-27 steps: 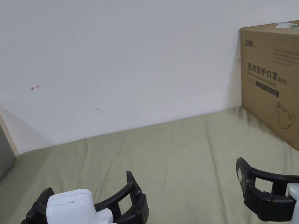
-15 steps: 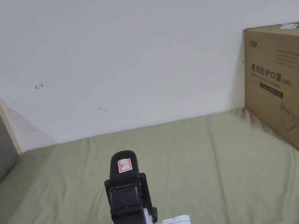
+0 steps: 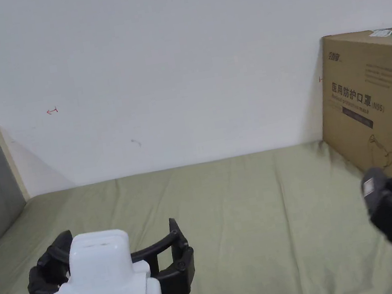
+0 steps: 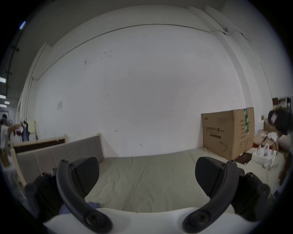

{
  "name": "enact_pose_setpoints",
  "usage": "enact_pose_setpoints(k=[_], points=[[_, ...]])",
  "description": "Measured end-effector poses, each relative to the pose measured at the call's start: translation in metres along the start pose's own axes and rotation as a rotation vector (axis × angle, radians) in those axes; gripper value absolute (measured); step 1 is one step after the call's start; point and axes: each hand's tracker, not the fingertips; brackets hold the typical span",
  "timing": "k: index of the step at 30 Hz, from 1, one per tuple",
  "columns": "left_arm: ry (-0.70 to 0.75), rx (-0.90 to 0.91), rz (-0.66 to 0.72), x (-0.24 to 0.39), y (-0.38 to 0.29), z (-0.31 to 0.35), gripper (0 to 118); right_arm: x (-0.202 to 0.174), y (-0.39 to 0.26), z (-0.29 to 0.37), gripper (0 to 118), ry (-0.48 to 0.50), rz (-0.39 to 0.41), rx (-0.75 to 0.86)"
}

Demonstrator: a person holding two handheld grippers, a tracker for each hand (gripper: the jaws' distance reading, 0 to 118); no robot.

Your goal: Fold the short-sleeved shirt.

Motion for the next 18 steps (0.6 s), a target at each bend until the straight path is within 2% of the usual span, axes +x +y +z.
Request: enact_pose_setpoints(k=[1, 2, 4, 8, 11, 18], points=[[-0.001, 0.005, 0.002, -0.001, -0.003, 0.002, 118, -0.011, -0.004, 0.003, 118, -0.028, 0.095, 0.005], [-0.003, 0.009, 0.006, 0.004, -0.007, 0.008, 118, -0.015, -0.011, 0.004, 118, 0.005, 0.104, -0.008], [-0.007, 0.026, 0.007, 0.004, -0.01, 0.013, 118, -0.02, -0.016, 0.008, 118, 0.057, 0.07, -0.031], [0.04, 0.073, -0.016, 0.007, -0.006, 0.016, 118, -0.013, -0.017, 0.009, 118, 0.056, 0.008, -0.044], [0.039, 0.083, -0.022, 0.009, -0.001, 0.015, 118, -0.011, -0.017, 0.008, 118, 0.03, 0.018, -0.039], [0.001, 0.055, -0.002, 0.011, -0.001, 0.011, 118, -0.012, -0.02, 0.008, 118, 0.049, 0.033, -0.028]])
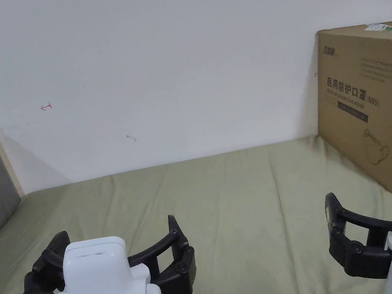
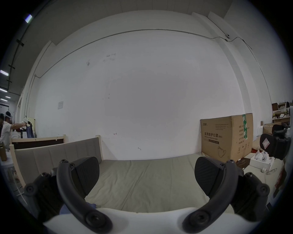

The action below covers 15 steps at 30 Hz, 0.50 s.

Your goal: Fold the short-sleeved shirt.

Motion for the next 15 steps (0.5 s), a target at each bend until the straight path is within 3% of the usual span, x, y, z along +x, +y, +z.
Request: enact_pose_setpoints(k=[11, 13, 15], points=[[-0.011, -0.017, 0.002, 0.0017, 0.0034, -0.0032, 118, 0.0017, 0.0059, -0.0049, 118, 0.02, -0.01, -0.033], [-0.004, -0.008, -0.003, 0.0007, 0.0033, -0.0032, 117, -0.0003, 0.005, -0.0047, 118, 0.022, 0.008, -0.025], [0.012, 0.002, -0.024, 0.0013, 0.0034, -0.0023, 117, -0.0061, 0.0055, -0.0051, 118, -0.058, 0.075, -0.029]])
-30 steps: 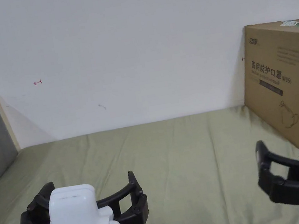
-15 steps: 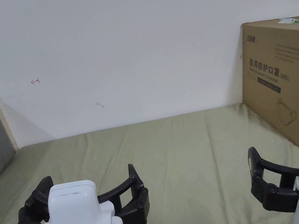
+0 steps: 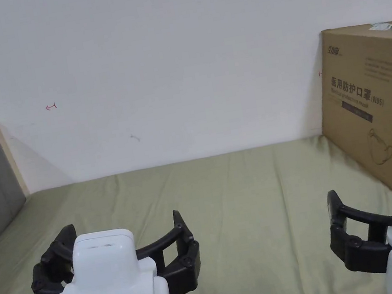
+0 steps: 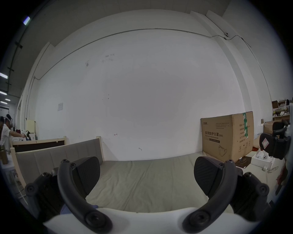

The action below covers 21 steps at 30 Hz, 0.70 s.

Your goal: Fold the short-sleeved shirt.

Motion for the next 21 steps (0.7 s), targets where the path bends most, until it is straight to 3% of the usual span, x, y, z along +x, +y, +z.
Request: enact_pose_setpoints(k=[7, 10, 11, 12, 13, 14, 16, 18, 21], points=[[-0.022, 0.002, -0.005, 0.0, 0.002, 0.003, 117, 0.001, 0.001, 0.0, 118, 0.077, -0.051, -0.032], [-0.042, 0.007, 0.023, -0.001, 0.004, 0.008, 102, 0.005, 0.004, -0.002, 115, 0.132, -0.1, -0.063], [-0.056, -0.006, 0.033, -0.001, 0.005, 0.006, 82, 0.006, 0.005, -0.002, 103, 0.144, -0.113, -0.06], [-0.07, -0.022, 0.042, -0.002, 0.004, 0.005, 58, 0.006, 0.005, -0.001, 71, 0.143, -0.125, -0.044], [-0.092, -0.047, 0.052, -0.004, 0.003, 0.002, 34, 0.006, 0.005, -0.002, 16, 0.093, -0.101, -0.046], [-0.118, -0.066, 0.062, -0.005, 0.001, 0.0, 11, 0.006, 0.004, 0.0, 0, 0.026, -0.091, -0.064], [-0.135, -0.098, 0.064, -0.005, -0.003, -0.004, 6, 0.016, 0.003, -0.003, 0, 0.167, -0.149, -0.079], [-0.163, -0.113, 0.064, -0.004, -0.007, -0.006, 3, 0.01, 0.003, -0.005, 0, 0.114, -0.093, -0.09], [-0.149, -0.117, 0.059, 0.001, -0.01, -0.008, 0, 0.014, 0.001, -0.003, 0, 0.122, -0.088, -0.083]])
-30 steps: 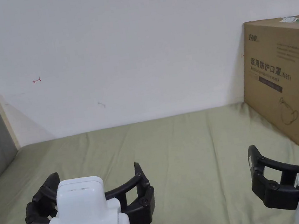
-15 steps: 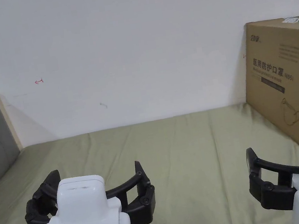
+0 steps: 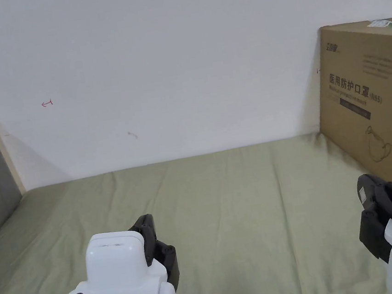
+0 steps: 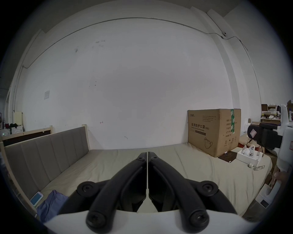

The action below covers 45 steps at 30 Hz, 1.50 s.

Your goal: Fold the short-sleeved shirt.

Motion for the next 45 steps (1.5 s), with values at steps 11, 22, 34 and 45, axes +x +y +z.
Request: enact_pose_setpoints(k=[11, 22, 34, 45], points=[[0.088, 0.005, 0.007, -0.027, -0.004, 0.006, 0, -0.002, -0.009, -0.014, 0, -0.018, -0.017, -0.047], [0.565, -0.089, -0.07, -0.167, -0.025, 0.109, 0, -0.171, -0.025, -0.04, 0, 0.484, -0.031, -0.164], [0.514, -0.205, 0.196, -0.237, -0.026, 0.102, 0, -0.18, -0.021, -0.043, 0, 0.535, -0.023, -0.203], [0.253, -0.967, 0.462, -0.368, -0.158, -0.058, 0, -0.157, -0.059, -0.069, 0, 0.472, 0.024, -0.365]])
